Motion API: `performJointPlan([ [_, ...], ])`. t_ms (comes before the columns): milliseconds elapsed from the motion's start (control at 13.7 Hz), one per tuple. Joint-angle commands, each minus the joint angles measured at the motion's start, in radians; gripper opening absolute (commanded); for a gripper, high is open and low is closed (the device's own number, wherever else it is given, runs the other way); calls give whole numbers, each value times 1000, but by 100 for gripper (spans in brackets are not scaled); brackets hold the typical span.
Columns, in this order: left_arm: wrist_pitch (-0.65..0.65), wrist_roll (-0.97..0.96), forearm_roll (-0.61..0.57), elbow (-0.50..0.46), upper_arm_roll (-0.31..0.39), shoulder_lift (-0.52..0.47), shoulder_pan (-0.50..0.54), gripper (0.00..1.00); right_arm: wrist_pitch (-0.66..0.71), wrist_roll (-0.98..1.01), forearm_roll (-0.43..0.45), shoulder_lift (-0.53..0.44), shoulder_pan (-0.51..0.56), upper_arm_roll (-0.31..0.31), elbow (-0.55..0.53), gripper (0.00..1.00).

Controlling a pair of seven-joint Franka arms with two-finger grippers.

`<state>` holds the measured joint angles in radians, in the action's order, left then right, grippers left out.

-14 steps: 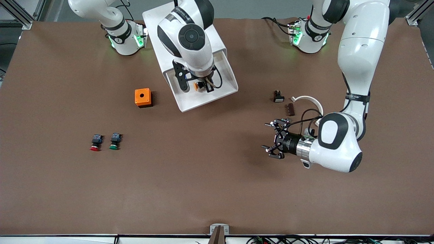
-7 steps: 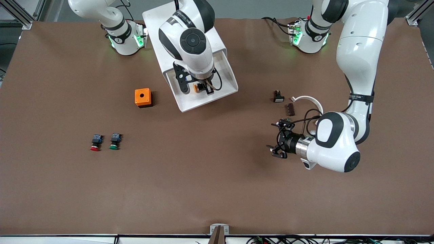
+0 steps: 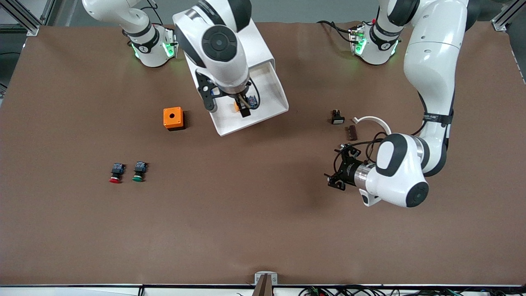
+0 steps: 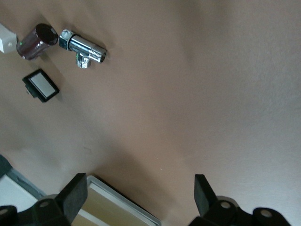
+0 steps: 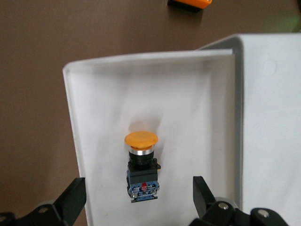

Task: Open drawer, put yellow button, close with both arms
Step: 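Lower the yellow button into the open drawer and open the right gripper, then withdraw the right gripper from the drawer while the left gripper repositions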

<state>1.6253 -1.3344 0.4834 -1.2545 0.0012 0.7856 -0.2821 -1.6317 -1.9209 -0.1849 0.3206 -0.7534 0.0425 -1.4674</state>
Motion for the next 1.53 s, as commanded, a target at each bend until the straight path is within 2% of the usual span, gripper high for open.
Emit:
performJointPlan([
  [0, 8, 23, -70, -5, 3, -20, -44, 100, 88, 173, -10, -78, 72, -6, 15, 100],
  [146, 16, 14, -168, -5, 14, -26, -110, 100, 140, 351, -8, -144, 129, -6, 6, 100],
  [292, 85, 29, -274, -6, 4, -48, -132, 100, 206, 567, -10, -196, 215, -7, 1, 100],
  [438, 100, 73, -282, -9, 3, -57, -134, 100, 239, 827, -10, -265, 302, -7, -48, 100],
  [584, 111, 215, -290, -9, 3, -63, -144, 100, 239, 1026, -10, -342, 385, -6, -134, 100],
  [803, 160, 447, -284, -16, -50, -101, -137, 100, 233, 1326, -10, -394, 541, -7, -226, 100],
  [1095, 211, 446, -284, -29, -115, -117, -144, 100, 167, 1598, 11, -451, 664, -6, -339, 100],
  [1314, 240, 374, -296, -68, -122, -134, -209, 100, 127, 1689, 122, -456, 680, -6, -349, 100],
  [1460, 287, 338, -298, -112, -122, -154, -229, 100, 109, 1767, 140, -456, 706, -6, -344, 100],
])
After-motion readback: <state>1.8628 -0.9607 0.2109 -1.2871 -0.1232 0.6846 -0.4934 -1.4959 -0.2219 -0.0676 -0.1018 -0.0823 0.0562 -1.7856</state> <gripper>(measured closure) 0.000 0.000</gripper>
